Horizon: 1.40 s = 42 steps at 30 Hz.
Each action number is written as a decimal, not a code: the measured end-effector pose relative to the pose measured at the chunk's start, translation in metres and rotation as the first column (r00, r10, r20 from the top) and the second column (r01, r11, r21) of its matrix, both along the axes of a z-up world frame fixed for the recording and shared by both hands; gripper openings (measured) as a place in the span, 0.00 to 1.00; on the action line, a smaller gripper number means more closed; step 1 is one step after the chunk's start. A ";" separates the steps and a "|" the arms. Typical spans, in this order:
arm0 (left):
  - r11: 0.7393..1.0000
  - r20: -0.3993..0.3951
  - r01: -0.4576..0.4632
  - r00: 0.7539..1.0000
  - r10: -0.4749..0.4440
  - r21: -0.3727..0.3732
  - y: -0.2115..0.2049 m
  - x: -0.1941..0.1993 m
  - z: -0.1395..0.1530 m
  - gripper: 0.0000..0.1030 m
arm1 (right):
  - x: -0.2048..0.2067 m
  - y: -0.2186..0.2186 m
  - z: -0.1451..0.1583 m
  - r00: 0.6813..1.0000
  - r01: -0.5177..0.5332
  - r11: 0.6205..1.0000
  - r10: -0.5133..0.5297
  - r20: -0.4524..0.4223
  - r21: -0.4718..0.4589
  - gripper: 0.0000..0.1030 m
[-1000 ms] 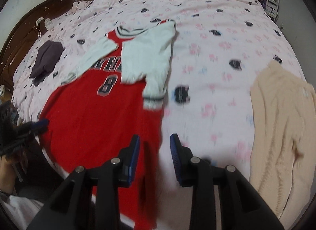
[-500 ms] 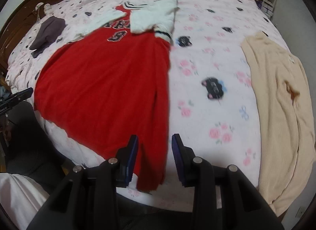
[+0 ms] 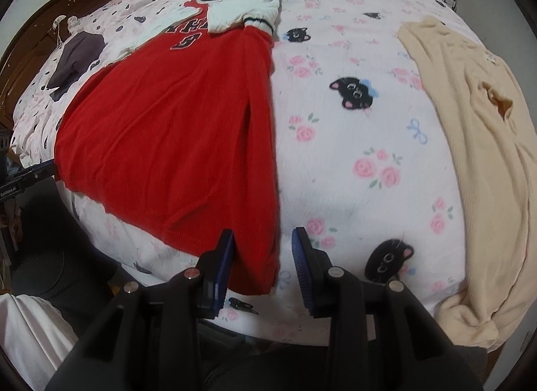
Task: Fold clothes
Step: 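Move both tools to the red jersey hem, then grasp the red jersey hem with the left tool while the right tool grasps it too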
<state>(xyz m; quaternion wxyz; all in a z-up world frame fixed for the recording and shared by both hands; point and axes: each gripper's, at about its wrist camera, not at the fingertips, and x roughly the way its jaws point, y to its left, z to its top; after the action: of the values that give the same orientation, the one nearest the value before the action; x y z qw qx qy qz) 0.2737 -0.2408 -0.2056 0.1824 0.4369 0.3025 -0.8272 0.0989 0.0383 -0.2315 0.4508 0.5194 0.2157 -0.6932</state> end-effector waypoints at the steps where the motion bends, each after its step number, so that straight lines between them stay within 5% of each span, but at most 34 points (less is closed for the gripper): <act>1: 1.000 0.003 0.009 1.000 -0.009 0.001 0.001 -0.001 -0.001 0.46 | 0.002 0.001 -0.003 1.000 -0.004 1.000 0.004 0.002 -0.001 0.35; 14: 0.999 -0.067 0.018 0.998 -0.016 0.035 0.000 -0.004 -0.006 0.46 | 0.000 0.007 -0.009 0.999 0.018 0.995 -0.013 0.047 -0.103 0.37; 16: 0.999 -0.061 0.009 0.998 -0.007 0.034 -0.001 -0.004 -0.006 0.39 | -0.001 0.007 -0.010 0.998 0.016 0.994 -0.009 0.062 -0.107 0.37; 18: 0.999 -0.056 0.002 0.998 0.001 0.039 -0.003 -0.003 -0.009 0.13 | -0.001 0.007 -0.011 0.997 0.015 0.994 -0.007 0.071 -0.108 0.33; 19: 0.999 -0.054 0.005 0.999 -0.003 0.041 -0.002 -0.004 -0.009 0.09 | -0.002 0.008 -0.011 0.997 0.013 0.994 -0.004 0.080 -0.110 0.29; 20: 0.999 -0.053 0.008 0.999 -0.006 0.044 -0.002 -0.004 -0.010 0.07 | -0.002 0.007 -0.012 0.996 0.010 0.994 0.000 0.091 -0.111 0.15; 21: 0.999 -0.051 0.011 0.999 -0.009 0.046 -0.001 -0.005 -0.011 0.06 | -0.002 0.006 -0.014 0.995 0.007 0.994 0.004 0.102 -0.110 0.07; 23: 0.999 -0.045 0.018 0.999 -0.017 0.027 0.002 -0.006 -0.009 0.05 | 0.000 0.003 -0.015 0.994 0.000 0.994 0.012 0.109 -0.109 0.06; 42: 0.997 -0.237 0.007 0.972 0.011 0.076 0.015 0.031 0.034 0.03 | -0.013 0.048 0.026 0.947 0.076 0.934 0.042 0.318 -0.349 0.05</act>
<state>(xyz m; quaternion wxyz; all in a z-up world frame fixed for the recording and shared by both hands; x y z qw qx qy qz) 0.3048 -0.2262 -0.1718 0.1291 0.3415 0.3540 -0.8610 0.0854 0.0863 -0.2052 0.5605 0.5362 0.0058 -0.6311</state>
